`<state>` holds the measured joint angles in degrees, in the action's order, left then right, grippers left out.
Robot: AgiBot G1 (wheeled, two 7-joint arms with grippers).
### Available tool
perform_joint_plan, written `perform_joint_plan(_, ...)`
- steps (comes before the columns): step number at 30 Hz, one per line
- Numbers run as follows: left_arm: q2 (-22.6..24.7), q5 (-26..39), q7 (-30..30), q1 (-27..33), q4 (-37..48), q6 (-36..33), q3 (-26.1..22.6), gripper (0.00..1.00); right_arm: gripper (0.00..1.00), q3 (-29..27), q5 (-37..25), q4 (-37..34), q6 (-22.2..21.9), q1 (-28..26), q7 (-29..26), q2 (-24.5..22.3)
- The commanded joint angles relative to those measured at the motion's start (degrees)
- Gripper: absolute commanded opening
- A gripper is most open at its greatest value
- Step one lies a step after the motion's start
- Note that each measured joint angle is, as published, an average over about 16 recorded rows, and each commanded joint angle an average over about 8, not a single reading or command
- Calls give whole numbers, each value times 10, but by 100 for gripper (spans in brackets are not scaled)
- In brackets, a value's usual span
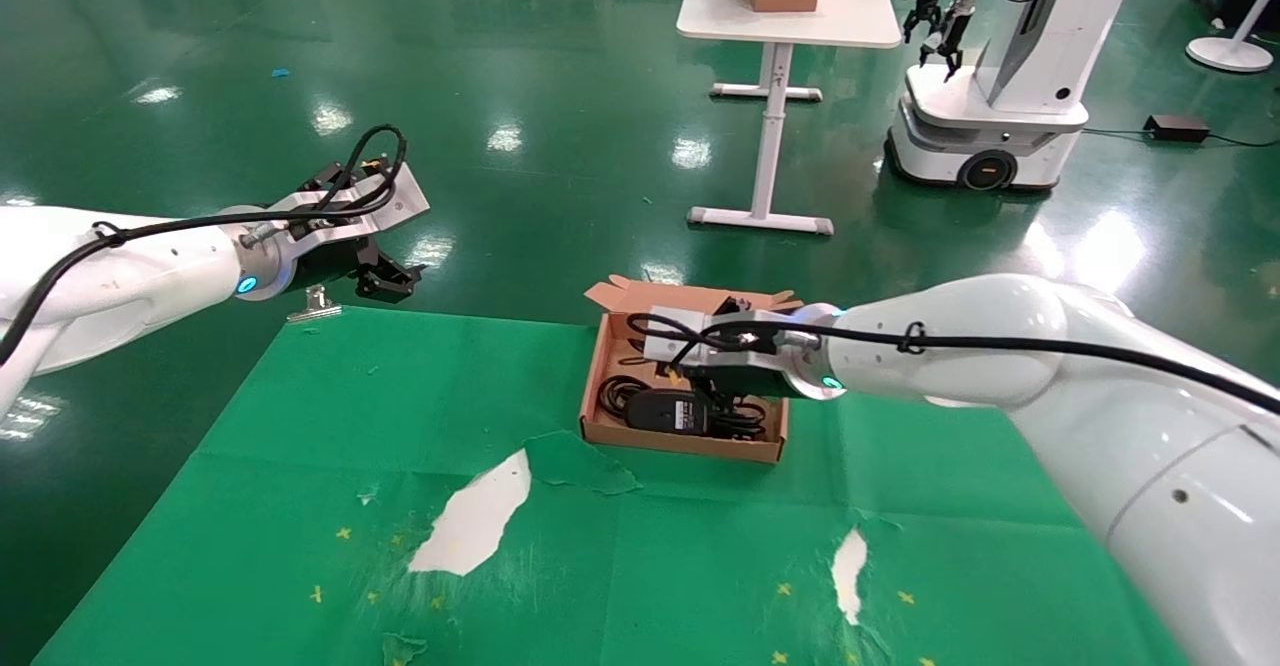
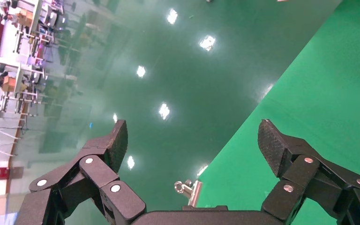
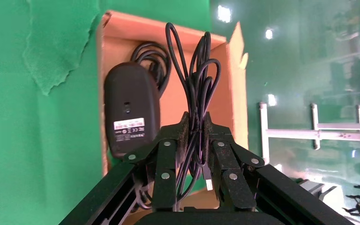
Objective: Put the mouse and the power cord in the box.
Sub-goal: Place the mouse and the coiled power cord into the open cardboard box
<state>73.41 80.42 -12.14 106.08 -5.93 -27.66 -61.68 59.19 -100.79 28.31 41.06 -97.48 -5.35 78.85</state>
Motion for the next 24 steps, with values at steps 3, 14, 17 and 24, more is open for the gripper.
perform_joint_plan(3,0,-1,-1,0,1,0,1,100,100,6,0,-4,-7,2,-2,0)
perform_joint_plan(14,0,1,1,0,-2,0,0,100,100,-4,-1,4,6,-3,1,-1)
perform_joint_plan(17,0,1,1,0,-2,0,0,100,100,-7,1,6,10,-2,1,-3)
perform_joint_plan(24,0,1,1,0,-3,0,0,100,100,-32,34,32,35,18,-2,-27)
